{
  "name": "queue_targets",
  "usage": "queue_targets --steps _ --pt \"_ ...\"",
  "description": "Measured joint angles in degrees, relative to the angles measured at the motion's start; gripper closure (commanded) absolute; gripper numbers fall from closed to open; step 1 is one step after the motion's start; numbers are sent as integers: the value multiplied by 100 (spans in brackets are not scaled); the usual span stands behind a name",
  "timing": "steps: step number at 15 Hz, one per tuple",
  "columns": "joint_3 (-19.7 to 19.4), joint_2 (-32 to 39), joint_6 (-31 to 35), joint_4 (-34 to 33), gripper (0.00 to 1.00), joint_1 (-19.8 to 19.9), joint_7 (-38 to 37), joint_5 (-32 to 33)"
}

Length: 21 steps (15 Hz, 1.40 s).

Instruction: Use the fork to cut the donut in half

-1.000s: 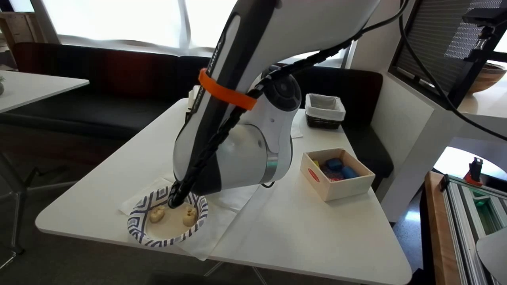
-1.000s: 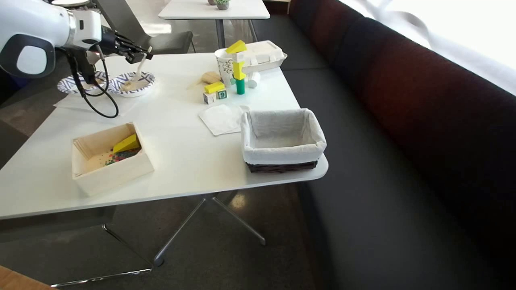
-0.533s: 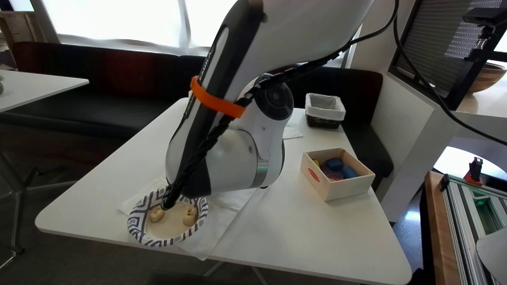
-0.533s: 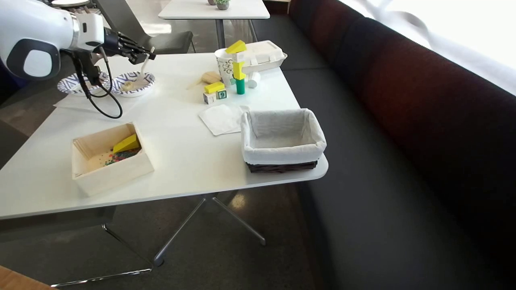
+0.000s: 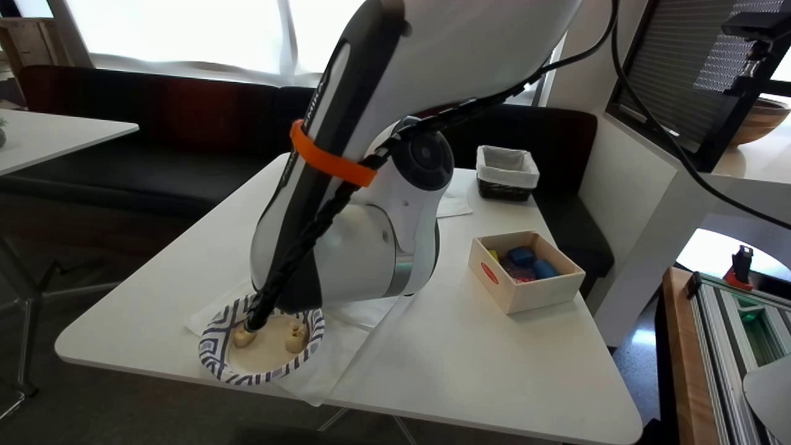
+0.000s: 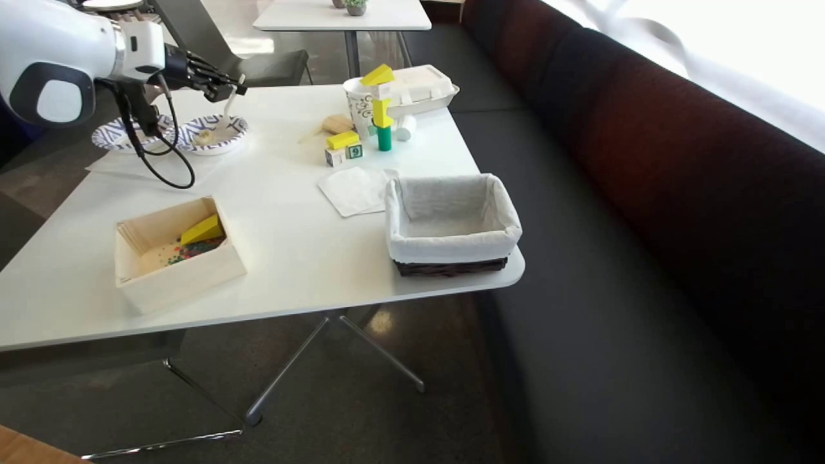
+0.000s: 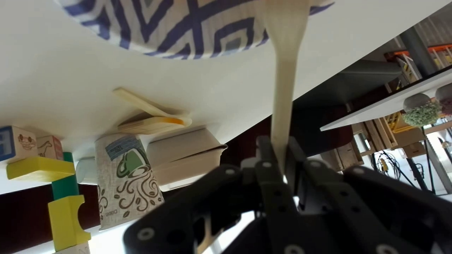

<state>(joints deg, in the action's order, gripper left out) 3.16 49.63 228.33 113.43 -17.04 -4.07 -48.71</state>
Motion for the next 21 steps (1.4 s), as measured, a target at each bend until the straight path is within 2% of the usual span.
queue_targets --steps 11,21 --pt "142 56 -73 1 97 0 84 2" --pt "164 40 -549 2 97 5 173 12"
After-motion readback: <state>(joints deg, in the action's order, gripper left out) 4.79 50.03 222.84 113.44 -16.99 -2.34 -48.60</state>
